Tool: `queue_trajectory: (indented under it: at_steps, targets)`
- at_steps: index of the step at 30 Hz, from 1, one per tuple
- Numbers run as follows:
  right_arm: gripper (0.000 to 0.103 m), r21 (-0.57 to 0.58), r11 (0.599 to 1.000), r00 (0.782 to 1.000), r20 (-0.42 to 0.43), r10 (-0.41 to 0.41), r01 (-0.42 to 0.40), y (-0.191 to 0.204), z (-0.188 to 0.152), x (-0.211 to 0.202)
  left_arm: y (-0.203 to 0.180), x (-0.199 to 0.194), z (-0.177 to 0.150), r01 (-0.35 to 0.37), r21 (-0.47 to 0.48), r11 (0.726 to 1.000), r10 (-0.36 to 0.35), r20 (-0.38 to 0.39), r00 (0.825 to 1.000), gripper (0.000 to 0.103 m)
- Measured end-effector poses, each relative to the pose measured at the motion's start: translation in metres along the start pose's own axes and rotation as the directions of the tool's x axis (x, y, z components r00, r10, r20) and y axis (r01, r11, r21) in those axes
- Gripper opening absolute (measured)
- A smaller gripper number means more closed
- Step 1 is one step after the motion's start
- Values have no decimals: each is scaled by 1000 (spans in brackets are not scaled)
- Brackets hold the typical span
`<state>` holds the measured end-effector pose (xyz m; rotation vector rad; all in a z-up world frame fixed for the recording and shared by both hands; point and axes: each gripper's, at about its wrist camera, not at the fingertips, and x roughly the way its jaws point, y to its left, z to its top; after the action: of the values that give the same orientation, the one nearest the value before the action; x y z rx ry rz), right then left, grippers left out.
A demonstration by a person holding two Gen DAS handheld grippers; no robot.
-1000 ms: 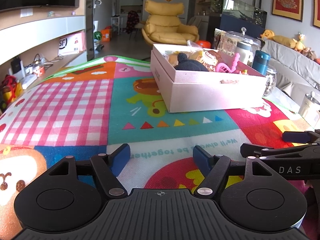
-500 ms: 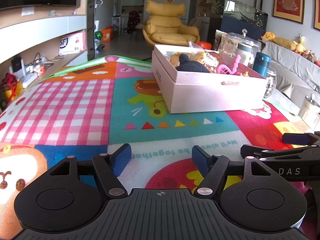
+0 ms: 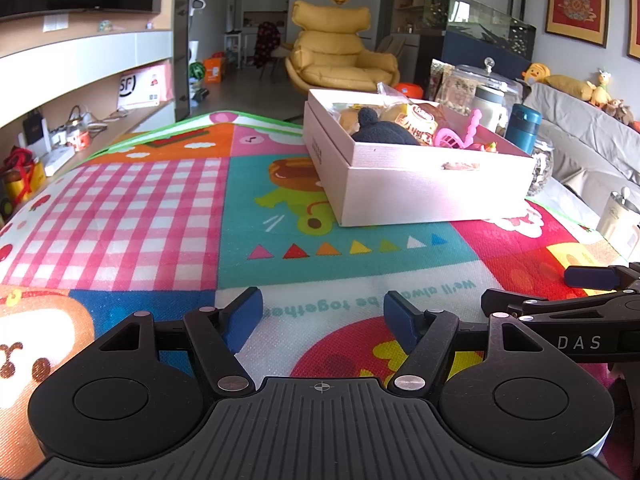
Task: Organize objects
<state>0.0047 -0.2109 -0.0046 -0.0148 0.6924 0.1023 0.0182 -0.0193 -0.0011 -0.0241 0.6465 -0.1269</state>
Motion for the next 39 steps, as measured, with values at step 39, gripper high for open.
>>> queue_trajectory:
  at_steps: [39]
  targets:
    - [103, -1, 1000, 1000, 0, 0, 0, 0, 0, 0, 0, 0, 0, -1, -2, 1000, 1, 1, 1000, 72]
